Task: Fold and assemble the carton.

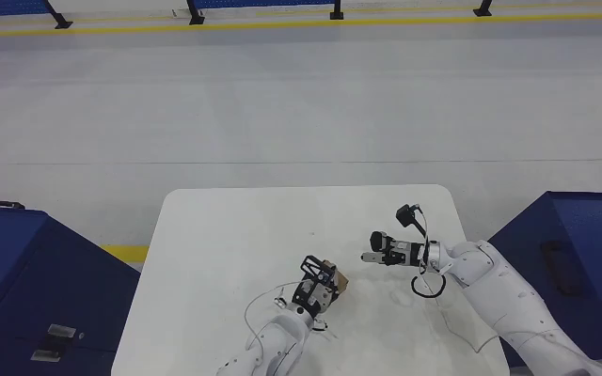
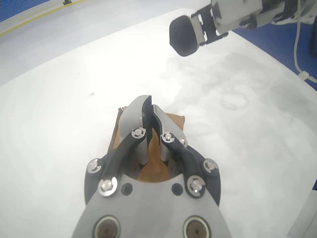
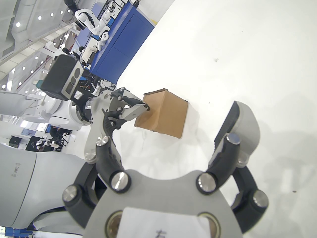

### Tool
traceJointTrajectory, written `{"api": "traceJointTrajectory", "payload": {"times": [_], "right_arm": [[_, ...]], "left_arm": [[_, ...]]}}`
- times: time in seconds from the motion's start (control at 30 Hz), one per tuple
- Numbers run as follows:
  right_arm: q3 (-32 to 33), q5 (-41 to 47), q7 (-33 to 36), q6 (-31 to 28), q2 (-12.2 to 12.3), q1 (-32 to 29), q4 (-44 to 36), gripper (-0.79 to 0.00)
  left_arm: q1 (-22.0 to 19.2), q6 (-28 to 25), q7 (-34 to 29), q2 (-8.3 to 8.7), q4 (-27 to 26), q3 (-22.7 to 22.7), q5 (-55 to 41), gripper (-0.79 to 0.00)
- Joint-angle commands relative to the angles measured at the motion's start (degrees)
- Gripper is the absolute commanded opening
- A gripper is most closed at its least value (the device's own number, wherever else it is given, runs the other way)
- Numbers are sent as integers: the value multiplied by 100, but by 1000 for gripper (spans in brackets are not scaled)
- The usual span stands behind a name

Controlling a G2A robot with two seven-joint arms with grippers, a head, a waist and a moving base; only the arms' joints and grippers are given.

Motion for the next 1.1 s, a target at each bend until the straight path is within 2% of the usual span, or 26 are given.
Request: {"api": "traceJointTrajectory", "payload": {"times": [0.0, 0.23, 0.43, 0.73, 0.9, 1.07], "right_arm": [[0, 0, 0, 0, 0, 0, 0, 0], [0, 0, 0, 0, 0, 0, 0, 0], [0, 0, 0, 0, 0, 0, 0, 0], [0, 0, 0, 0, 0, 0, 0, 0], [0, 0, 0, 0, 0, 0, 0, 0], [0, 0, 0, 0, 0, 0, 0, 0]], "left_arm": [[35, -30, 4, 10, -19, -20, 62, -785], [-93, 11, -450, -37, 189, 35, 124, -785], [12, 160, -196, -47, -41, -2, 195, -785], [-56, 61, -494, -74, 132, -25, 185, -785], [31, 108, -275, -76, -74, -80, 172, -785], [71, -74, -444, -52, -63, -134, 240, -785]]}}
